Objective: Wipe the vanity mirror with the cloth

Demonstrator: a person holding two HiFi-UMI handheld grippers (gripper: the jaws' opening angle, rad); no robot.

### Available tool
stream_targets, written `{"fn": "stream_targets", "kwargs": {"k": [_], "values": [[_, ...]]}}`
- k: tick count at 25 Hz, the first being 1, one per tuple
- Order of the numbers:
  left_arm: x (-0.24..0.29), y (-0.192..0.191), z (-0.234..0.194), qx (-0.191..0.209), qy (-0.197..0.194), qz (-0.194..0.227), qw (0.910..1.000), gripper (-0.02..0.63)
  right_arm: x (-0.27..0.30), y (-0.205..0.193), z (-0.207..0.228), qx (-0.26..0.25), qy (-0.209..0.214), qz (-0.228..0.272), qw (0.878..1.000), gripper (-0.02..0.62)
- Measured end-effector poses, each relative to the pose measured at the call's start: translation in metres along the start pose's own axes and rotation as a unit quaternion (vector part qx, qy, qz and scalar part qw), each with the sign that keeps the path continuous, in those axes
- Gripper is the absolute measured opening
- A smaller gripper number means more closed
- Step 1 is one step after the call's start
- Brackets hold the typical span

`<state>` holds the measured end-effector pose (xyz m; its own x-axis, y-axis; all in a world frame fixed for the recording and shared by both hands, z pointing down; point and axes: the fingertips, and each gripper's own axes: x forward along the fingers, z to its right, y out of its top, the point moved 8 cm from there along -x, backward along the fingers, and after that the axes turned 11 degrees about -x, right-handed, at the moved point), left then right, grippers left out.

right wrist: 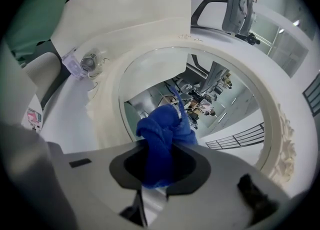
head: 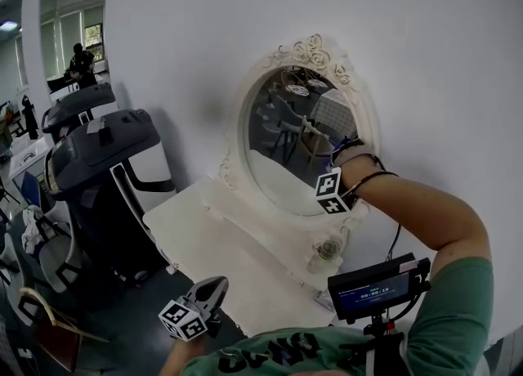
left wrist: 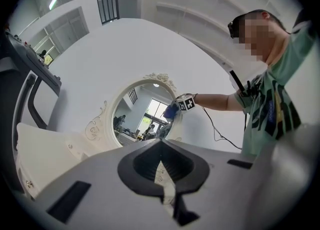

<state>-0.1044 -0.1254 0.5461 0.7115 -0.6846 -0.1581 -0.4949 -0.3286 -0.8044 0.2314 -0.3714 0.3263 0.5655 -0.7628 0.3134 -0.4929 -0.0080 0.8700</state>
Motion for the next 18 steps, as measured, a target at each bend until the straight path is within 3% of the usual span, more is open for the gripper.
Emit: {"fn": "stream_targets", "kwargs": {"k": [5, 10, 14, 18], "values": [[-0.021, -0.005, -0.008, -0.009, 0.022, 0.003, 0.9997, 0.006, -0.010, 0.017, 0.019, -0.001, -0.030, 0.042, 0.999, 0.074], [-0.041, -0.006, -0.026, -0.020, 0.047, 0.011, 0.9987, 0.006, -0.018, 0.078, 0.106, 0.001, -0.172, 0.104, 0.980, 0.074], [-0.065, -0.003, -0.049, -0.029, 0.077, 0.020, 0.9964, 0.006, 0.000, 0.123, 0.188, -0.009, -0.258, 0.094, 0.962, 0.074], [-0.089, 0.001, -0.074, -0.037, 0.113, 0.028, 0.9925, 0.006, 0.030, 0.150, 0.254, -0.014, -0.296, 0.065, 0.953, 0.074]]}}
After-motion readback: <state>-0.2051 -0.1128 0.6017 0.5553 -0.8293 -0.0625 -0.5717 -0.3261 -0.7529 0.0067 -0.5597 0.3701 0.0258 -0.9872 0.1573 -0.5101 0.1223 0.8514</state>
